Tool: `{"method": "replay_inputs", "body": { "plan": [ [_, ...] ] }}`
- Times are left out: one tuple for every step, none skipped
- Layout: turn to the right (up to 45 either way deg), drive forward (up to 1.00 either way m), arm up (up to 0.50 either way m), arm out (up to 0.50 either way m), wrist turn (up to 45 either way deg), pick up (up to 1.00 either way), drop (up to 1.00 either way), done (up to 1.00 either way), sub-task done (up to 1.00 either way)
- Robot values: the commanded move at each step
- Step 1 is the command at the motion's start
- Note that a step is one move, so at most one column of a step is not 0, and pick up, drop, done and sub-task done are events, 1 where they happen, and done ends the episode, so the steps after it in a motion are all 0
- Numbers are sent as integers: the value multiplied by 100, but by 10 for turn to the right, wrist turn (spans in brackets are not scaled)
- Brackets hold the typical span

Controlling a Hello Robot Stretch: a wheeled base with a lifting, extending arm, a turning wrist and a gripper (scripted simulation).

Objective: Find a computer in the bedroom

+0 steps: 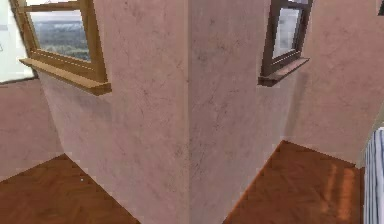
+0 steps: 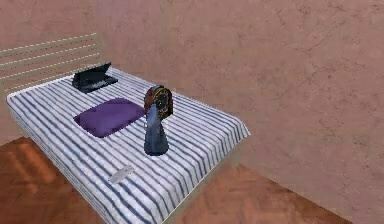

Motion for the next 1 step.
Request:
{"method": "replay_inputs", "body": {
  "plan": [
    [30,0,0,0,0,0,0,0,0]
  ]
}}
